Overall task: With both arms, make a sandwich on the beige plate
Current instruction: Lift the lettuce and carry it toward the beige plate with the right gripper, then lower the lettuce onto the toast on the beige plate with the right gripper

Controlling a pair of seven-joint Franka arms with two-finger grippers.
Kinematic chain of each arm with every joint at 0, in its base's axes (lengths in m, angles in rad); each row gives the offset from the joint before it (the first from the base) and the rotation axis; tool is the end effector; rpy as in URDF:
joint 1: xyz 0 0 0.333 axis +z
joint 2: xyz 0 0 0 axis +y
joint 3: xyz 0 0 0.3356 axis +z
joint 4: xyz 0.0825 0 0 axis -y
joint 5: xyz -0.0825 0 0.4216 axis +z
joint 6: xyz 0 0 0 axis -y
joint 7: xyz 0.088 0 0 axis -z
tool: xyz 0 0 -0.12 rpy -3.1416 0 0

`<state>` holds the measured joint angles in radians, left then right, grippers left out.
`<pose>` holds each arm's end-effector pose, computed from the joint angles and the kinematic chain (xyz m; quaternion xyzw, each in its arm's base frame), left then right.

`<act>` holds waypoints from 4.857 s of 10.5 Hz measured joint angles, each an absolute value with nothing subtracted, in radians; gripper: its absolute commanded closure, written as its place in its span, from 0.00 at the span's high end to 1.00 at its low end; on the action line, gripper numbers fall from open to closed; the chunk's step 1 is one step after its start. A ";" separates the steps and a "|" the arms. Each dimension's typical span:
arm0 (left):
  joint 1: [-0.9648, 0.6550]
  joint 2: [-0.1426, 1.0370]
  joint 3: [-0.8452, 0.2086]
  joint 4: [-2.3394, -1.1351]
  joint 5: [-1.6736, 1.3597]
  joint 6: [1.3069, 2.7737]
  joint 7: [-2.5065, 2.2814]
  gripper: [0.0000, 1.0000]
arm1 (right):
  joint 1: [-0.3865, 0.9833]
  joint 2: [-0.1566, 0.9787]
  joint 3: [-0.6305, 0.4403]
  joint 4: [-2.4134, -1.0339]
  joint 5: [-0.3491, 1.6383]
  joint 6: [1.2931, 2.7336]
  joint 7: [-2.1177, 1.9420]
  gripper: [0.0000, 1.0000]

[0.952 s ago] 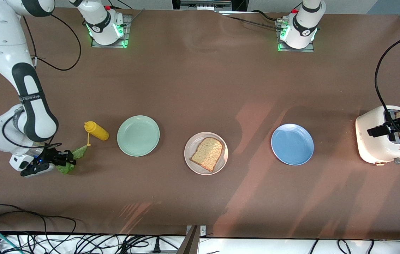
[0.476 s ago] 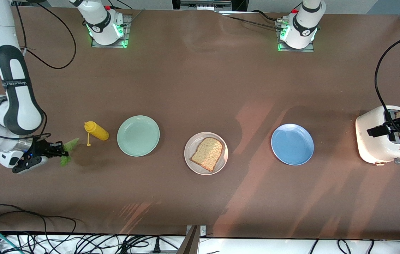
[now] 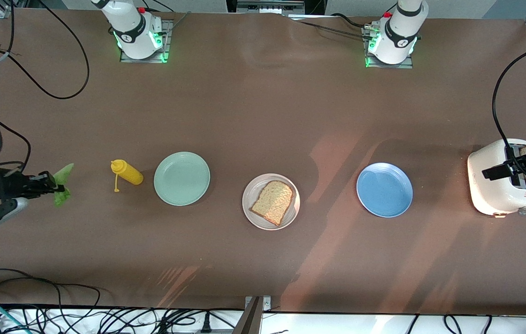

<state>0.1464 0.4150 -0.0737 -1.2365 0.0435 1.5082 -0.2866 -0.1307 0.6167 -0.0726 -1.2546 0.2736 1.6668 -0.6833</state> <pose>0.7044 0.0669 0.5243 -0.9811 -0.1801 0.0700 0.0143 0.7440 -0.1104 0.3813 -0.9653 -0.2133 0.0428 0.1447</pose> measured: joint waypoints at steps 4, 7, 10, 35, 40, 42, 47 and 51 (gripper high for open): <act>0.146 0.415 -0.075 -1.240 0.044 1.508 -0.287 1.00 | -0.082 0.617 -0.067 -1.149 0.215 1.594 -0.471 0.00; 0.146 0.415 -0.076 -1.240 0.043 1.508 -0.287 1.00 | -0.026 0.618 -0.063 -1.140 0.212 1.590 -0.377 0.00; 0.146 0.415 -0.076 -1.241 0.044 1.508 -0.287 1.00 | -0.022 0.620 -0.061 -1.139 0.212 1.575 -0.348 0.00; 0.147 0.415 -0.079 -1.251 0.044 1.508 -0.287 1.00 | 0.517 0.842 -0.032 -1.098 0.233 2.117 0.594 0.00; 0.147 0.415 -0.079 -1.252 0.044 1.508 -0.287 1.00 | 0.680 0.957 -0.086 -1.098 0.233 2.334 0.867 0.00; 0.147 0.415 -0.080 -1.252 0.044 1.508 -0.287 1.00 | 0.712 0.994 -0.091 -1.098 0.233 2.415 0.931 0.00; 0.147 0.414 -0.080 -1.252 0.044 1.508 -0.287 1.00 | 0.722 1.023 -0.092 -1.097 0.233 2.457 0.948 0.00; 0.147 0.414 -0.080 -1.252 0.044 1.508 -0.287 1.00 | 0.723 1.027 -0.104 -1.094 0.233 2.394 0.947 0.00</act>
